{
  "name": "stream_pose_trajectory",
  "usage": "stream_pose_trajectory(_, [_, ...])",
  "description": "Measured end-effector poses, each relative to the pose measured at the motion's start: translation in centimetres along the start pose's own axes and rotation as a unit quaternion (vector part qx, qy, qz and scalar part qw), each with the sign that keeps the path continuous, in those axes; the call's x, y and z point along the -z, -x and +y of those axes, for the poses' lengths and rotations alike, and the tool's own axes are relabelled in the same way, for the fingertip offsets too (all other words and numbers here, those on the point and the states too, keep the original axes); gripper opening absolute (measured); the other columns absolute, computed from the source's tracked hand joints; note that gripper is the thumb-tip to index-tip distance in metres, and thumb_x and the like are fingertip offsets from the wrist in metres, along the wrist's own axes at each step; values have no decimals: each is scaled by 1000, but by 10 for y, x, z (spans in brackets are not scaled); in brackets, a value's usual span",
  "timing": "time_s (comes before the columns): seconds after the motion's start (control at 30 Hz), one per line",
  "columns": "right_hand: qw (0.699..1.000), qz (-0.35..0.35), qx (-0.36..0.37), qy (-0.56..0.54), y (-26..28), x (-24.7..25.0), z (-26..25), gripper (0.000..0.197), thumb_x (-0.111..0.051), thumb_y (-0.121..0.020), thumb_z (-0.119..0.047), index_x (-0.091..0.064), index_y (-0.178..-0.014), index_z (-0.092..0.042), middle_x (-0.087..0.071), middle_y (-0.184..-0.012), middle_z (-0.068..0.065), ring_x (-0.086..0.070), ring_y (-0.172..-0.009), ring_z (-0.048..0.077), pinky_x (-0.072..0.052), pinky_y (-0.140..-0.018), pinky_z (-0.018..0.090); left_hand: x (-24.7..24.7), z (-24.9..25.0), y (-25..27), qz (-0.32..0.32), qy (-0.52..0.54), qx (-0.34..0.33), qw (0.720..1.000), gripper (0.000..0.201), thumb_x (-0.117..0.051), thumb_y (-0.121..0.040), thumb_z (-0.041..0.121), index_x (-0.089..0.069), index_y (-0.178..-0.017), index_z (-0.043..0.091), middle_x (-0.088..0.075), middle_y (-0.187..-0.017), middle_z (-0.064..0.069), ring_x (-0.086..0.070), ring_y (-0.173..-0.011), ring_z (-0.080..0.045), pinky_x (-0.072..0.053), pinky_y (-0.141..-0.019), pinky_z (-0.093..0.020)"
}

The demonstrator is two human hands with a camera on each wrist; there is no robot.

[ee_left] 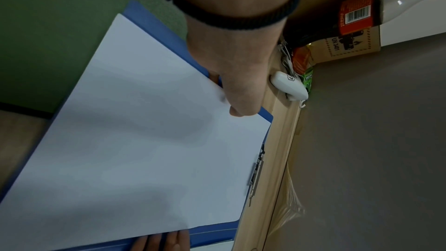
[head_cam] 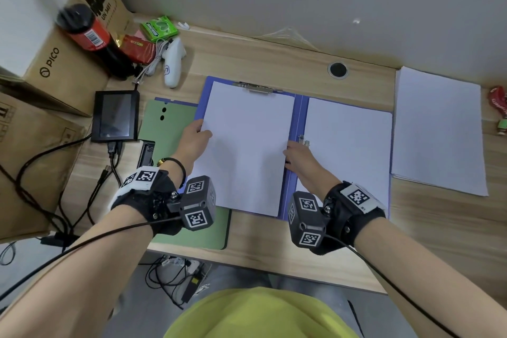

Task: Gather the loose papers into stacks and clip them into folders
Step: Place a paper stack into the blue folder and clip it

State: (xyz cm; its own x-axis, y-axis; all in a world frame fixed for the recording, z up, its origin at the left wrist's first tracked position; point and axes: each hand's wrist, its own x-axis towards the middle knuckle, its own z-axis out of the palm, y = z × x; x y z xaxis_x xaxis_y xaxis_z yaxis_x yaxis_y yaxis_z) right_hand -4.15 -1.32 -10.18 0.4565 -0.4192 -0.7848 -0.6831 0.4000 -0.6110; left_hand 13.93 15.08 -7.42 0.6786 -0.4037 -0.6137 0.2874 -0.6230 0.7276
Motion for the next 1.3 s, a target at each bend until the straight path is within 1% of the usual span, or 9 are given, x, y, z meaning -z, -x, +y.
stream_pose_trajectory(0.07, [1000,-16,3,-6,7,1,-7,12,-36,-85,-2,-47,-79,-3,-39,-87,5,-35,-81,21,-27,-64,27,-1,-6,-7,6,-5,5,1000,52,-48,-86,16,-48,-137,8,-53,-138,-7,-49,-126,-26,-38,-109,-42])
stream_pose_trajectory(0.13, [1000,-13,-4,-13,20,4,-17,23,-35,-90,1,-44,-73,-12,-40,-77,12,-41,-69,25,-33,-63,25,-5,0,-4,26,-33,2,999,41,-48,-81,20,-58,-119,10,-59,-122,-8,-51,-112,-29,-39,-100,-40])
stream_pose_trajectory(0.2, [999,-2,20,-34,26,13,-21,27,-37,-95,0,-57,-113,-5,-54,-94,22,-58,-87,37,-51,-83,38,-9,9,-3,72,-82,0,994,40,-50,-84,21,-54,-122,7,-51,-124,-14,-45,-120,-36,-35,-105,-45])
stream_pose_trajectory(0.23, [999,10,27,-46,30,20,-23,35,-39,-97,-2,-49,-130,-5,-56,-102,18,-59,-97,35,-50,-92,41,-12,13,-4,82,-95,-5,992,45,-49,-89,17,-47,-133,9,-45,-134,-15,-39,-128,-35,-34,-108,-46])
stream_pose_trajectory(0.27, [998,16,33,-58,33,28,-23,36,-42,-98,-4,-47,-134,-6,-56,-101,13,-59,-93,29,-50,-90,40,-17,18,-6,81,-94,-18,992,49,-48,-92,14,-41,-141,13,-41,-140,-13,-37,-132,-32,-35,-109,-45])
stream_pose_trajectory(0.43, [996,49,9,-74,33,62,-16,12,-51,-94,-10,-62,-97,-13,-63,-80,7,-57,-63,21,-45,-61,28,-51,48,-18,-10,-73,-98,992,47,-44,-96,7,-42,-140,20,-50,-131,-9,-49,-102,-21,-42,-72,-24])
stream_pose_trajectory(0.7, [995,68,-46,-58,16,77,1,28,-51,-97,-31,-63,-90,-6,-64,-72,8,-59,-51,23,-46,-51,25,-94,81,-43,-89,-157,-153,972,54,-45,-94,10,-37,-144,25,-57,-95,-4,-56,-78,-21,-46,-64,-26])
stream_pose_trajectory(0.97, [985,93,-65,-134,-1,77,10,45,-61,-91,-42,-68,-82,1,-71,-66,14,-68,-51,25,-57,-51,32,-114,92,-69,-138,-185,-104,967,61,-43,-93,14,-24,-149,31,-68,-75,-1,-47,-50,-17,-40,-49,-23])
stream_pose_trajectory(1.3, [983,120,-69,-120,-3,74,7,45,-59,-91,-44,-69,-81,-1,-73,-65,10,-71,-56,24,-61,-57,33,-105,99,-71,-106,-82,-109,985,26,-51,-96,34,-51,-119,22,-53,-68,-1,-39,-45,-10,-29,-38,-15])
